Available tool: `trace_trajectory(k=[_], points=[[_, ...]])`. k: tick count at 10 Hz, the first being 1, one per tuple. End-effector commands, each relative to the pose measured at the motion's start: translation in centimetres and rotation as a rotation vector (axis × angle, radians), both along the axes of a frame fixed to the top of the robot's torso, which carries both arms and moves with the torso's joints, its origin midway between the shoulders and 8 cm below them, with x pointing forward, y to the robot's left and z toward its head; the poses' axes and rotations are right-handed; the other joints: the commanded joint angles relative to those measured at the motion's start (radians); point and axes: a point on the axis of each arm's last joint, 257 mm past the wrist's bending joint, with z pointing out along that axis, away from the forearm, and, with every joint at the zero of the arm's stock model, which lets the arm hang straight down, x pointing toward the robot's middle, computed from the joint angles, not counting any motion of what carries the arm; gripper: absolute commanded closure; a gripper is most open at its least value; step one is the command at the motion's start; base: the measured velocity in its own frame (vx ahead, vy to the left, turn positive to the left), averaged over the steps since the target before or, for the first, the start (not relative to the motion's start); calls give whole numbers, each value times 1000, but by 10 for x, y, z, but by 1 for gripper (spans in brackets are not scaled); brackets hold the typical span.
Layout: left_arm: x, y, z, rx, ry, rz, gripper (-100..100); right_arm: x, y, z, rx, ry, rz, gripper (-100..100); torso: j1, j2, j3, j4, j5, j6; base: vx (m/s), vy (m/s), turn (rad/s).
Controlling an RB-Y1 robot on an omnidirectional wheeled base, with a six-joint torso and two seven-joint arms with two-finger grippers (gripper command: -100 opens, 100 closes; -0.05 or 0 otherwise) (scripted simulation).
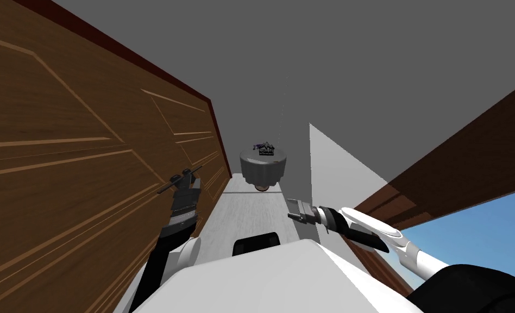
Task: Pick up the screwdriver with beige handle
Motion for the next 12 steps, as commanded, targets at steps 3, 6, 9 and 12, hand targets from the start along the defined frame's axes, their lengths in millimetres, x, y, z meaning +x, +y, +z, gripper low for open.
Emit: trace_trajectory(k=[3,6,9,12], points=[[0,0,0,0,0,0,0,-14,-28,-24,-126,51,49,-100,-2,0,0,0,0,1,6,49,50],[0,0,0,0,0,0,0,-22,-55,-37,-231,89,86,-100,0,-2,-1,0,0,0,27,61,80],[0,0,0,0,0,0,0,-29,-83,-48,-326,122,114,-100,-1,-2,-1,0,0,0,36,42,71],[0,0,0,0,0,0,0,-39,-133,-62,-468,178,138,-100,-1,-4,-2,-1,0,0,77,58,115]])
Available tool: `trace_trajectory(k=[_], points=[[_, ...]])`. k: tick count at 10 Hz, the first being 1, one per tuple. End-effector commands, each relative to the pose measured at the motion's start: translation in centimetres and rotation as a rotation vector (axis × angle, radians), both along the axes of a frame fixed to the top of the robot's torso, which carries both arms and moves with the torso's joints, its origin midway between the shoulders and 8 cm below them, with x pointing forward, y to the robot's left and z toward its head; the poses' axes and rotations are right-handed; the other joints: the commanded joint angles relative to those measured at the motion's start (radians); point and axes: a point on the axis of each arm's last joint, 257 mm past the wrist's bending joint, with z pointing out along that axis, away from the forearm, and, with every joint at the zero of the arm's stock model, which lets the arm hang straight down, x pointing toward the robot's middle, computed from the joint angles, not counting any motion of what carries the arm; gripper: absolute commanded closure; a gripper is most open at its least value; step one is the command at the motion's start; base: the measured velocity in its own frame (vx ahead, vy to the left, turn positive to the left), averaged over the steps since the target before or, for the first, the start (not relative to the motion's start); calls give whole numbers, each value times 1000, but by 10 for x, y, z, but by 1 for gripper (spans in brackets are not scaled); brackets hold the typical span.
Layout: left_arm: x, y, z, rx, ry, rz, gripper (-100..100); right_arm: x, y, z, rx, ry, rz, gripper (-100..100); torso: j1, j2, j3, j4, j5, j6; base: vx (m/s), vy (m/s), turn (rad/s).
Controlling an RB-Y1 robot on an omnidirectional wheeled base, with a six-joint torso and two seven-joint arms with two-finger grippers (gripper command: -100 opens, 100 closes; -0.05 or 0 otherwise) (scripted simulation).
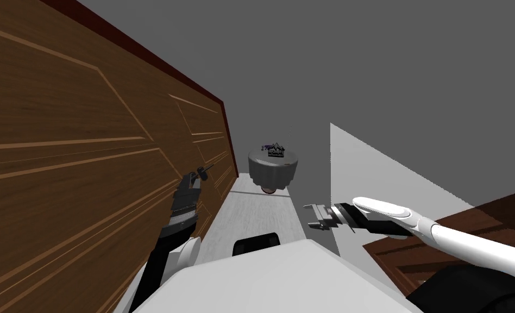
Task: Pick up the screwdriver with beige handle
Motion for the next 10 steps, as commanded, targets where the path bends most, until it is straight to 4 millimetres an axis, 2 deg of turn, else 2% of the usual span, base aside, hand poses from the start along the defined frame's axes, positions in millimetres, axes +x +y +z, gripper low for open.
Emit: trace_trajectory(k=[1,2,4,5,6,7,8,9,10], points=[[0,0,0,0,0,0,0,-3,-21,-2,-64,19,16,-100,0,0,0,0,0,0,64,53,75],[0,0,0,0,0,0,0,-8,-43,-7,-120,40,18,-100,0,1,0,0,0,1,84,64,139],[0,0,0,0,0,0,0,-7,-52,-4,-153,46,32,-100,0,0,0,0,0,1,63,34,24],[0,0,0,0,0,0,0,-11,-78,-5,-220,67,35,-100,-2,3,1,0,0,1,78,31,145],[0,0,0,0,0,0,0,-10,-83,-2,-239,70,45,-100,-2,1,1,0,0,0,80,26,88],[0,0,0,0,0,0,0,-13,-110,0,-309,90,48,-100,-2,1,0,0,0,1,107,39,133],[0,0,0,0,0,0,0,-12,-114,2,-323,92,56,-100,-1,-1,-1,0,0,0,113,40,78],[0,0,0,0,0,0,0,-15,-139,5,-383,109,53,-100,-1,-1,-1,0,0,1,148,58,179],[0,0,0,0,0,0,0,-14,-144,10,-404,112,65,-100,0,-4,-2,-1,0,0,107,36,77]])
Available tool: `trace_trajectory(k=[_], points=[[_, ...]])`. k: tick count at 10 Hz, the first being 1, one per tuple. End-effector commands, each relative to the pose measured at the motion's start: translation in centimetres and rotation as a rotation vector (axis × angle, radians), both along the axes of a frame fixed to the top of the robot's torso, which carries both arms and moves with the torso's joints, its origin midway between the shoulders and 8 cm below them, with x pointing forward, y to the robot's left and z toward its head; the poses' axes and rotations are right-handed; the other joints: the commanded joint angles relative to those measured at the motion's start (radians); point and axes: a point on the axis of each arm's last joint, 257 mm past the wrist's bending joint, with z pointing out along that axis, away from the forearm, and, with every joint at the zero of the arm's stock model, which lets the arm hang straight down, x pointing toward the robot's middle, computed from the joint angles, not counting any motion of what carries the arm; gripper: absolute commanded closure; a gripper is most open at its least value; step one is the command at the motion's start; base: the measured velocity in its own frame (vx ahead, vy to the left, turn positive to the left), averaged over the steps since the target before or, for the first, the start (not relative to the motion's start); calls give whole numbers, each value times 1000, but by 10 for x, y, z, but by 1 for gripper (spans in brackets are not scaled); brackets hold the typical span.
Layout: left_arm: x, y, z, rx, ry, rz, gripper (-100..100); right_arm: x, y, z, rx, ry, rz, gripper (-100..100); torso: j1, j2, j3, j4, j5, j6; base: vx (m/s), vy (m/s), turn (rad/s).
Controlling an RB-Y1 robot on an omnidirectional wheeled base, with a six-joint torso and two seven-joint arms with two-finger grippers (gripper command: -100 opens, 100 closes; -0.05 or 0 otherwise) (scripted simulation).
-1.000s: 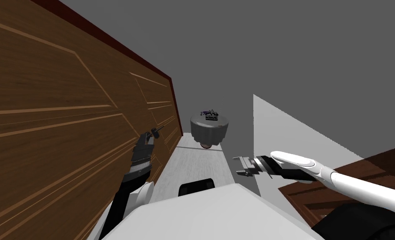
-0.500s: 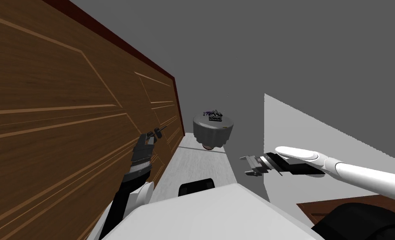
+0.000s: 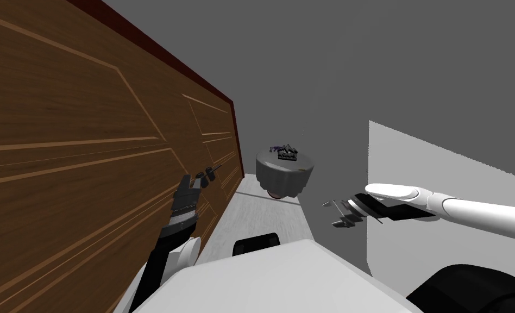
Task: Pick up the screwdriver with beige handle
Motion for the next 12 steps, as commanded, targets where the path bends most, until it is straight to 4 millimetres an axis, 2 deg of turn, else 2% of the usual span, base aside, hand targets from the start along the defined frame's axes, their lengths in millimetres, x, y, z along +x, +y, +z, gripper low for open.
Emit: trace_trajectory(k=[1,2,3,4,5,6,7,9,11,12], points=[[0,0,0,0,0,0,0,-1,-30,7,-83,16,5,-100,0,0,0,0,0,0,124,51,138],[0,0,0,0,0,0,0,1,-33,11,-98,19,13,-100,1,-1,0,0,0,-1,111,19,74],[0,0,0,0,0,0,0,0,-59,20,-165,32,15,-100,-1,0,0,0,0,0,133,11,148],[0,0,0,0,0,0,0,0,-60,22,-172,33,19,-100,-2,-1,0,0,-1,0,121,5,81],[0,0,0,0,0,0,0,-2,-82,29,-226,44,15,-100,-2,0,0,0,-1,0,147,5,135],[0,0,0,0,0,0,0,0,-85,34,-241,46,24,-100,-2,-2,-1,0,0,0,124,8,79],[0,0,0,0,0,0,0,0,-107,46,-305,57,27,-100,-2,-1,0,0,-1,0,127,22,163],[0,0,0,0,0,0,0,0,-107,46,-305,57,27,-100,-1,0,0,0,-1,0,89,12,27],[0,0,0,0,0,0,0,0,-144,69,-410,76,31,-100,-2,2,1,1,-1,0,143,-15,172],[0,0,0,0,0,0,0,0,-144,69,-409,75,30,-100,-3,-3,-1,-1,-1,0,161,-18,81]])
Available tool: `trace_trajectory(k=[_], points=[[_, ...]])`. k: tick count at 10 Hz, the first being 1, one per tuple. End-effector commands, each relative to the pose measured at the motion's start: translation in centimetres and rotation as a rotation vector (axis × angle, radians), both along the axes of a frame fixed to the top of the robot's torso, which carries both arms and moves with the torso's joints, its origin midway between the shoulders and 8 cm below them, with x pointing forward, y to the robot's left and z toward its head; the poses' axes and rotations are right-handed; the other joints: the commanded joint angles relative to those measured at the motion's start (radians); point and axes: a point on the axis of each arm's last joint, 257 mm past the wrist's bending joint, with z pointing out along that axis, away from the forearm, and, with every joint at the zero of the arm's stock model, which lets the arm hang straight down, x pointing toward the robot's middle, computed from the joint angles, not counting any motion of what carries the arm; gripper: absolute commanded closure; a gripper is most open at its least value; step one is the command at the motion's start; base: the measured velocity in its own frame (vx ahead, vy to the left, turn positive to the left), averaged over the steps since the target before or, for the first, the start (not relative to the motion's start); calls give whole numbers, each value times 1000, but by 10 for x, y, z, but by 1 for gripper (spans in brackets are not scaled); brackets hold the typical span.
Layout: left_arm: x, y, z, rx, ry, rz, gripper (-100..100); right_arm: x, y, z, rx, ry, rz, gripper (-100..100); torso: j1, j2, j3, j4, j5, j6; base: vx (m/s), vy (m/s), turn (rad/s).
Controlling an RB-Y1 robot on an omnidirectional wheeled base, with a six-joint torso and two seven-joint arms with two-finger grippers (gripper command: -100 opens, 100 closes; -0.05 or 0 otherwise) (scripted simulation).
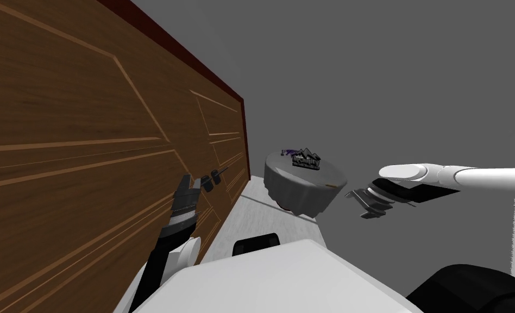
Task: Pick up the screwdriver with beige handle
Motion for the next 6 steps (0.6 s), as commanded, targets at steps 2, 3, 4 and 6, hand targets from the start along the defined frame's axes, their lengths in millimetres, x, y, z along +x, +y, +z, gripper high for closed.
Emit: trace_trajectory(k=[2,3,4,6], points=[[0,0,0,0,0,0,0,4,-25,19,-81,9,12,-100,1,-5,-3,-1,1,-1,237,-2,184],[0,0,0,0,0,0,0,-9,-34,19,-96,36,-8,-100,1,-5,-3,-1,1,0,167,-75,98],[0,0,0,0,0,0,0,-16,-38,19,-105,49,-13,-100,-2,-2,-1,-1,0,0,181,-64,144],[0,0,0,0,0,0,0,-22,-40,16,-107,62,-17,-100,-1,-2,-1,0,0,0,151,-36,70]])
